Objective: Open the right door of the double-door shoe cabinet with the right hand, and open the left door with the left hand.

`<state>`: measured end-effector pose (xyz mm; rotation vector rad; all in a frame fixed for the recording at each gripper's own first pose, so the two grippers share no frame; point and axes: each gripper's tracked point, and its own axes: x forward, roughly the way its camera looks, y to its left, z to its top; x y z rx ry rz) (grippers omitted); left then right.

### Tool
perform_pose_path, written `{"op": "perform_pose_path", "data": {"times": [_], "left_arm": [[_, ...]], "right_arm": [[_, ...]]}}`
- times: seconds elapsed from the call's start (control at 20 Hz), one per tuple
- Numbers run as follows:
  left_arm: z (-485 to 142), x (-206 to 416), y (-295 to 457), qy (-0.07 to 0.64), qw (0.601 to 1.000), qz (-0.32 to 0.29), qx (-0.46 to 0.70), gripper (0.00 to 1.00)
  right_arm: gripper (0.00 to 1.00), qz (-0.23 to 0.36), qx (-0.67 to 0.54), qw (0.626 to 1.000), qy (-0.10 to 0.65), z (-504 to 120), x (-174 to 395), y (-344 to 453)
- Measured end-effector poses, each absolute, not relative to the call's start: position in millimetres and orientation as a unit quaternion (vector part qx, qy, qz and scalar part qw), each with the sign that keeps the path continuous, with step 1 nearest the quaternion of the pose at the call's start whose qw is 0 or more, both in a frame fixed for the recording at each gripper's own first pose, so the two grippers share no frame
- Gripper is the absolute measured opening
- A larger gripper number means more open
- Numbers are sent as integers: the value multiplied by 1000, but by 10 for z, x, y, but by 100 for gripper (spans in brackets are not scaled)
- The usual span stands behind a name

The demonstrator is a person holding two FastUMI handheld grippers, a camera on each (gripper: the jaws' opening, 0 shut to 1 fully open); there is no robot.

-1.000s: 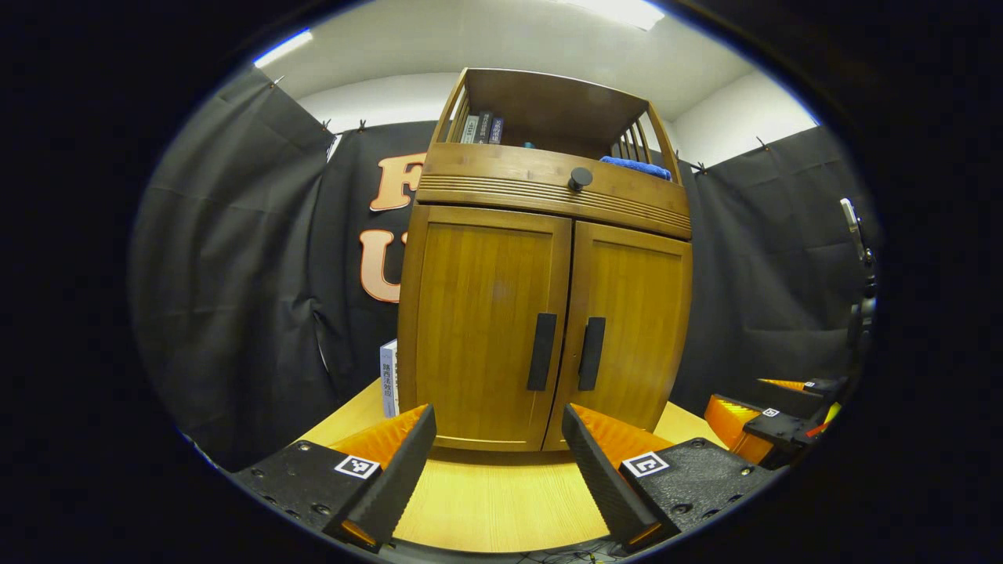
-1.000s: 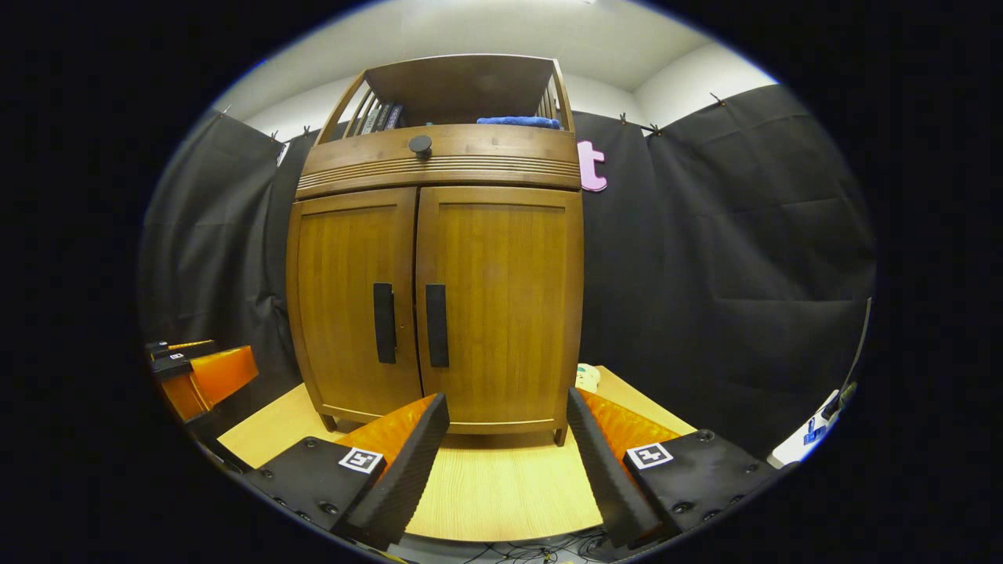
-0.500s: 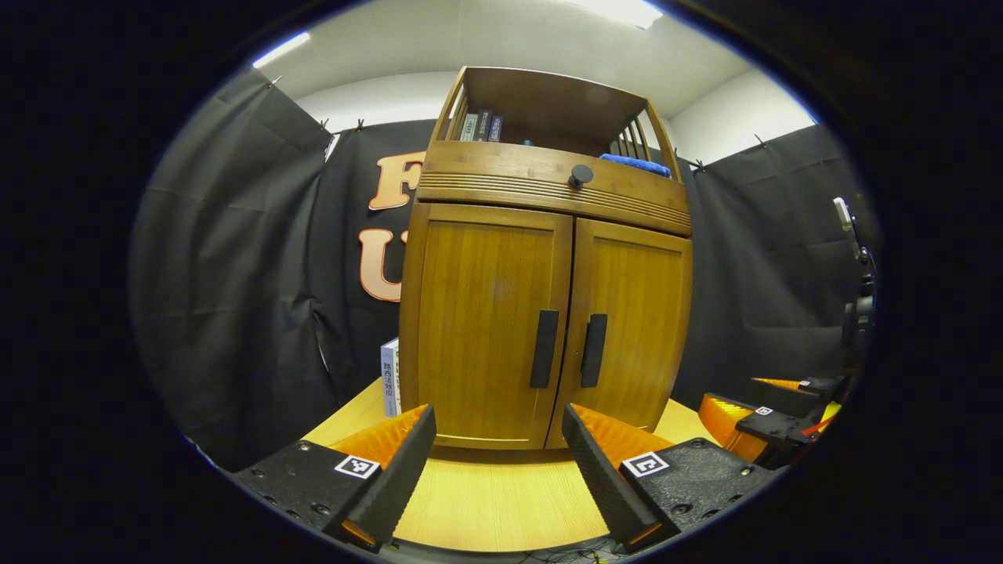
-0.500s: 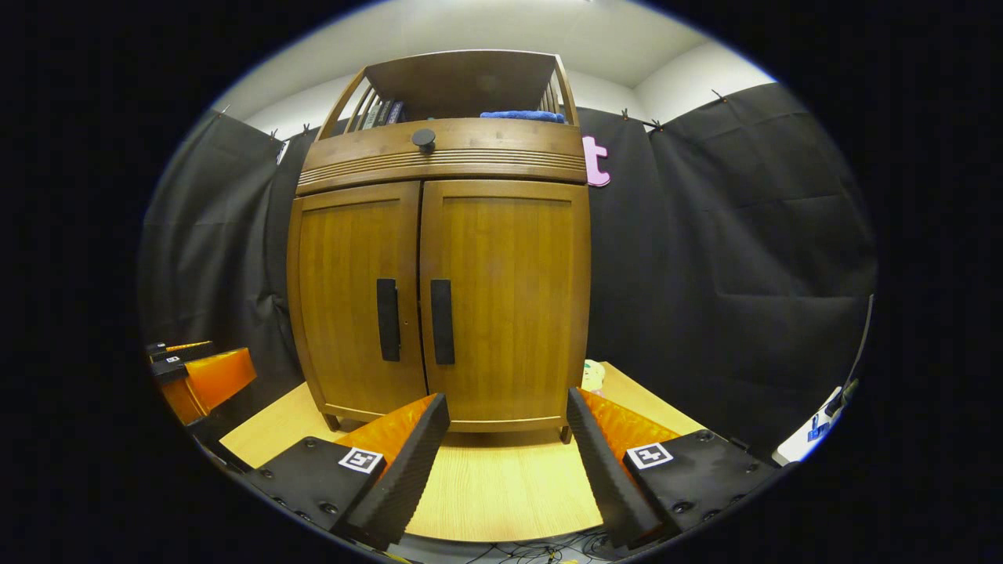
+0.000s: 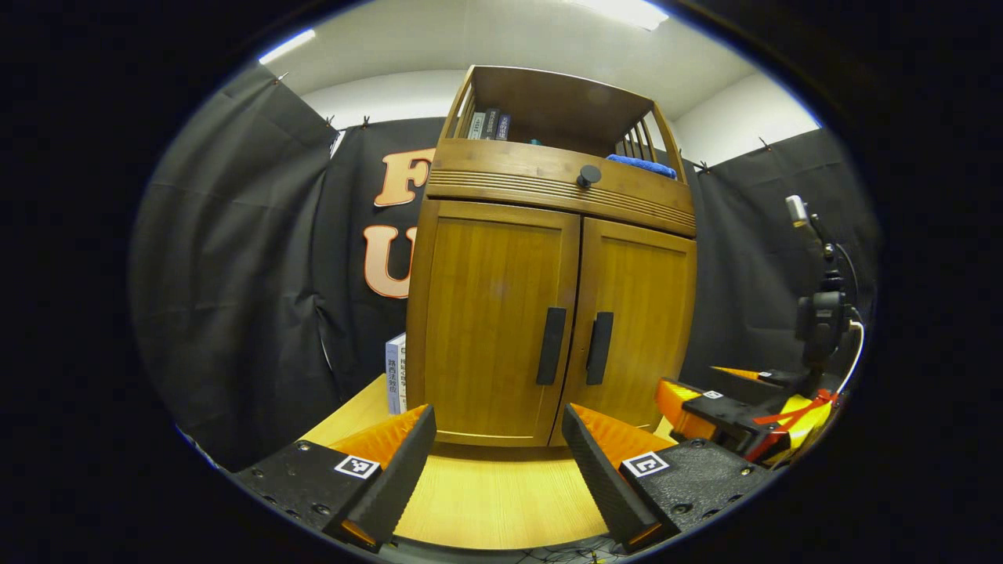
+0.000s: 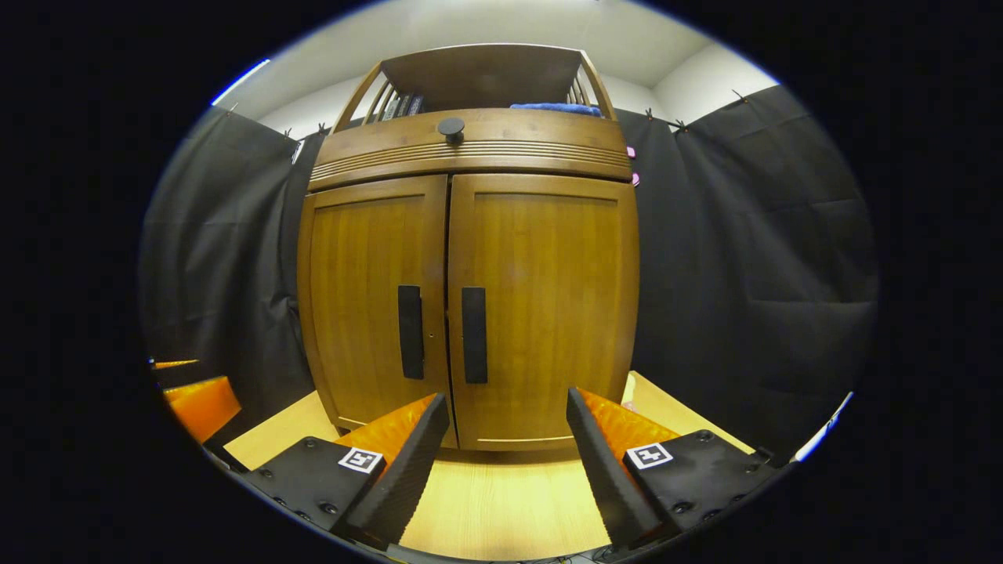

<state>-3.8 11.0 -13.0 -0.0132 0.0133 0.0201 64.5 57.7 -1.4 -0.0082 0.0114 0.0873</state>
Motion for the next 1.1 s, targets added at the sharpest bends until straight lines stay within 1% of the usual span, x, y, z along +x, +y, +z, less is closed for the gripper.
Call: {"op": "perform_pose_path", "data": {"times": [0.2, 0.25, 0.35, 0.4, 0.65, 0.7, 0.75, 0.8, 0.85, 0.9, 1.0, 1.05, 1.1], "left_arm": [[-206, -99, 201, 19, 1000, 13, -11, 96], [-209, -98, 231, 20, 1000, 16, -12, 97], [-187, -102, 277, 17, 1000, 20, -10, 98], [-174, -103, 295, 15, 1000, 21, -8, 98], [-192, -140, 443, 18, 999, 34, -3, 97], [-178, -151, 482, 15, 999, 40, -3, 98], [-170, -158, 509, 13, 999, 44, -3, 97], [-166, -155, 532, 13, 999, 47, -4, 98], [-181, -153, 556, 14, 999, 50, -4, 97], [-188, -160, 580, 15, 999, 52, -5, 97], [-185, -194, 613, 17, 998, 58, -4, 98], [-180, -223, 634, 17, 998, 62, -2, 98], [-182, -228, 655, 18, 998, 64, 1, 97]], "right_arm": [[94, 44, -2, 999, -2, 65, 961, 662], [98, 44, -2, 999, -4, 79, 1041, 692], [100, 44, 0, 999, -1, 82, 1217, 730], [94, 45, 2, 999, 0, 85, 1300, 740], [94, 45, 0, 999, 2, 77, 1683, 804], [98, 44, 2, 999, 6, 67, 1766, 826], [98, 44, 3, 999, 8, 78, 1853, 870], [94, 45, 0, 999, 9, 78, 1944, 897], [100, 47, -5, 999, 9, 67, 2015, 937], [94, 50, -8, 999, 8, 67, 2071, 980], [93, 53, -17, 998, 7, 53, 2151, 1041], [95, 50, -22, 998, 8, 51, 2194, 1049], [85, 46, -25, 999, 8, 40, 2227, 1041]]}}
